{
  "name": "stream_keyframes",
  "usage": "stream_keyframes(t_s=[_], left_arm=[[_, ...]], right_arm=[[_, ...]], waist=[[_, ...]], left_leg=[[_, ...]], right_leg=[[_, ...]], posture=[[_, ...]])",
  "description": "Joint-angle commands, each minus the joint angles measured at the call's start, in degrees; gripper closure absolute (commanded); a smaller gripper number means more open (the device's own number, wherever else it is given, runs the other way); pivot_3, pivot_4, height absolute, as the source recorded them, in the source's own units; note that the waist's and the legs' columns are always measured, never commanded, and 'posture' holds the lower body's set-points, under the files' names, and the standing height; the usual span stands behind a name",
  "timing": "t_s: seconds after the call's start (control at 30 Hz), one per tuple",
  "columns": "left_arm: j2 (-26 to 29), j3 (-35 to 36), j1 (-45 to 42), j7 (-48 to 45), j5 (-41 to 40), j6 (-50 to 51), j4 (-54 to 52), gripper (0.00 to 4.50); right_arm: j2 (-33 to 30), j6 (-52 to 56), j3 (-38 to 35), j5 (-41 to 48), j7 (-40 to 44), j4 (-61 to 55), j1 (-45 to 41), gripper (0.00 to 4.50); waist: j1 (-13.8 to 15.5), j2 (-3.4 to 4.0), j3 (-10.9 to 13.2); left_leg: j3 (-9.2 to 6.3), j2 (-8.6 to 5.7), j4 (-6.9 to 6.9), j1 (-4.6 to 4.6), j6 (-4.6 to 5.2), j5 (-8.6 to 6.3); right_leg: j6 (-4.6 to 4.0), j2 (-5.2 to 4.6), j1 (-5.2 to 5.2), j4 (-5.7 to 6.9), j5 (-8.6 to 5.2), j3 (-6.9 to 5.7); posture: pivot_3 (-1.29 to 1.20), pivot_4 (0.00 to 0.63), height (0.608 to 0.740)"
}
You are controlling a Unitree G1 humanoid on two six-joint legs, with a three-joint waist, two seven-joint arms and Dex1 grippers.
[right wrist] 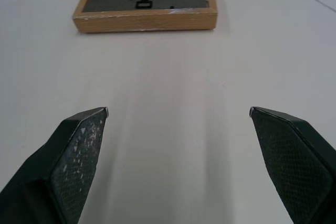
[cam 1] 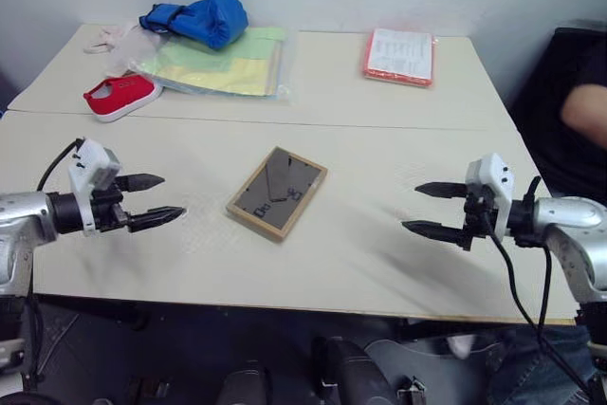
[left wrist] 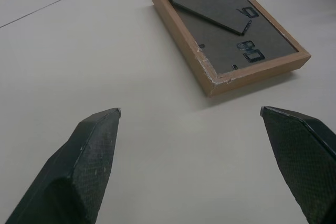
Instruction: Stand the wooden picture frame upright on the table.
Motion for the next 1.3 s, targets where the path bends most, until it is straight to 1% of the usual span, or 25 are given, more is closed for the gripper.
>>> stream_keyframes(t_s=[0.03, 0.2, 0.33, 0.47, 0.57, 0.63, 0.7, 0.73, 0.77, 0.8, 0.83, 0.93, 0.97, 1.0, 1.07, 1.13, 1.3], left_arm=[[0.71, -0.46, -2.68, -1.39, 1.05, -2.89, 1.9, 0.0], [-0.59, -2.78, -4.74, -0.34, 2.63, -2.94, 3.35, 0.0], [-1.39, -4.91, -6.64, -0.6, 5.24, -6.73, 5.89, 0.0], [-2.91, -8.36, -11.32, -1.47, 8.68, -10.77, 11.55, 0.0], [-6.36, -13.96, -18.62, 1.6, 16.59, -19.21, 22.59, 0.58], [-9.36, -16.58, -23.4, 3.84, 20.29, -23.0, 29.53, 1.16], [-12.77, -18.19, -27.17, 5.59, 22.58, -25.57, 34.77, 1.81], [-14.34, -18.72, -28.58, 6.2, 23.43, -26.81, 36.9, 2.06], [-15.35, -19.02, -29.6, 6.51, 24.03, -27.84, 38.6, 2.45], [-16.79, -19.25, -30.39, 6.75, 24.29, -28.3, 39.87, 2.75], [-18.25, -19.63, -30.88, 6.96, 24.61, -28.7, 40.69, 2.99], [-21.3, -20.76, -30.79, 5.57, 25.36, -28.95, 41.22, 3.98], [-22.01, -21.06, -30.17, 4.39, 25.11, -28.06, 40.21, 4.24], [-22.45, -21.19, -29.73, 3.61, 24.94, -27.4, 39.46, 4.49], [-23.81, -20.63, -27.48, 0.61, 22.05, -22.26, 33.97, 4.49], [-24.51, -20.16, -25.17, -0.56, 20.1, -17.63, 28.28, 4.49], [-25.06, -15.77, -20.18, 1.34, 13.3, -1.38, 16.68, 4.49]], right_arm=[[-0.65, -0.26, -1.45, 0.92, 0.94, -0.48, -0.59, 0.03], [0.41, -0.68, -1.11, 0.21, -0.93, -2.27, 0.77, 0.03], [0.52, -0.48, -0.82, 0.18, -1.49, -3.26, 1.02, 0.03], [1.79, -1.96, 0.66, -1.71, -3.16, -2.48, -0.39, 0.03], [4.68, -5.21, 5.09, -7.07, -5.69, 0.18, -3.69, 0.61], [7.23, -6.27, 7.73, -9.91, -7.63, 2.41, -6.75, 1.26], [9.86, -7.09, 10.42, -12.45, -9.08, 4.4, -9.29, 2.02], [10.94, -7.66, 11.48, -13.59, -9.61, 5.26, -10.21, 2.26], [11.62, -8.1, 12.09, -14.36, -9.88, 5.89, -10.8, 2.69], [12.63, -8.83, 13.07, -15.23, -10.14, 6.61, -11.41, 3.05], [13.84, -9.78, 14.24, -16.4, -10.65, 7.52, -12.14, 3.31], [17.89, -12.15, 16.49, -19.7, -13.25, 12.06, -14.85, 4.4], [19.24, -13.06, 17.09, -21.11, -14.65, 13.97, -15.97, 4.5], [20.13, -13.79, 17.44, -22.13, -15.54, 15.32, -16.72, 4.5], [21.75, -14.8, 18.18, -24.01, -17.45, 17.86, -18.17, 4.5], [22.47, -14.82, 18.24, -24.3, -17.5, 18.81, -18.73, 4.5], [22.03, -14.94, 17.38, -24.25, -16.79, 18.17, -18.48, 4.5]], waist=[[0.01, 0.0, 0.0], [-0.08, 0.0, 0.0], [-0.07, 0.0, 0.0], [0.06, 0.0, 0.0], [0.0, -0.01, -0.01], [-0.07, -0.01, -0.01], [-0.05, -0.01, -0.01], [-0.02, -0.01, -0.01], [-0.03, -0.01, -0.01], [-0.04, -0.01, -0.01], [-0.09, -0.01, -0.01], [-0.19, -0.01, -0.01], [-0.22, -0.01, -0.01], [-0.2, 0.0, -0.01], [-0.19, 0.0, -0.01], [-0.11, 0.01, 0.0], [-0.11, 0.01, 0.0]], left_leg=[[0.0, 0.0, 0.0, -0.01, 0.0, 0.0], [0.01, 0.01, 0.02, -0.01, 0.01, -0.01], [0.02, 0.02, 0.03, -0.01, 0.0, 0.0], [0.01, 0.01, 0.07, -0.01, 0.0, 0.0], [0.04, -0.01, 0.12, -0.02, 0.0, 0.0], [0.08, -0.03, 0.19, -0.01, 0.0, 0.0], [0.1, -0.02, 0.29, -0.04, 0.0, 0.0], [0.1, 0.0, 0.35, -0.07, 0.0, 0.0], [0.09, 0.03, 0.39, -0.14, 0.0, 0.0], [0.1, 0.03, 0.41, -0.19, 0.0, 0.0], [0.1, 0.03, 0.42, -0.23, -0.01, 0.0], [0.16, 0.06, 0.67, -0.27, -0.15, 0.05], [0.17, 0.06, 0.7, -0.28, -0.14, 0.05], [0.17, 0.07, 0.76, -0.27, -0.15, 0.05], [0.2, 0.05, 0.78, -0.23, -0.15, 0.04], [0.21, 0.05, 0.78, -0.24, -0.16, 0.05], [0.2, 0.06, 0.82, -0.25, -0.16, 0.04]], right_leg=[[0.0, 0.0, 0.0, 0.01, 0.0, 0.0], [0.0, -0.01, -0.01, 0.04, 0.0, 0.02], [0.0, -0.01, -0.03, 0.08, 0.0, 0.03], [0.0, -0.01, -0.02, 0.1, 0.0, 0.02], [0.0, -0.01, -0.03, 0.12, 0.0, 0.02], [0.0, 0.0, -0.04, 0.18, 0.0, 0.03], [0.0, 0.02, -0.06, 0.37, 0.0, 0.04], [0.0, 0.03, -0.08, 0.47, 0.0, 0.04], [0.0, 0.04, -0.13, 0.5, 0.0, 0.03], [0.0, 0.03, -0.17, 0.52, 0.0, 0.03], [0.0, 0.04, -0.19, 0.52, 0.0, 0.03], [0.01, 0.03, -0.21, 0.59, 0.01, 0.06], [0.02, 0.02, -0.21, 0.62, 0.01, 0.07], [0.02, 0.02, -0.21, 0.67, 0.01, 0.07], [0.01, 0.01, -0.21, 0.76, 0.01, 0.12], [0.01, 0.01, -0.21, 0.8, 0.01, 0.16], [0.02, 0.0, -0.21, 0.82, 0.01, 0.17]], posture=[[0.0, 0.15, 0.74], [0.0, 0.15, 0.74], [0.0, 0.15, 0.74], [0.0, 0.15, 0.74], [0.0, 0.15, 0.74], [0.0, 0.15, 0.74], [0.0, 0.15, 0.74], [0.0, 0.15, 0.74], [0.0, 0.15, 0.74], [0.0, 0.15, 0.74], [0.0, 0.15, 0.74], [0.0, 0.15, 0.74], [0.0, 0.15, 0.74], [0.0, 0.15, 0.74], [0.0, 0.15, 0.74], [0.0, 0.15, 0.74], [0.0, 0.15, 0.74]])
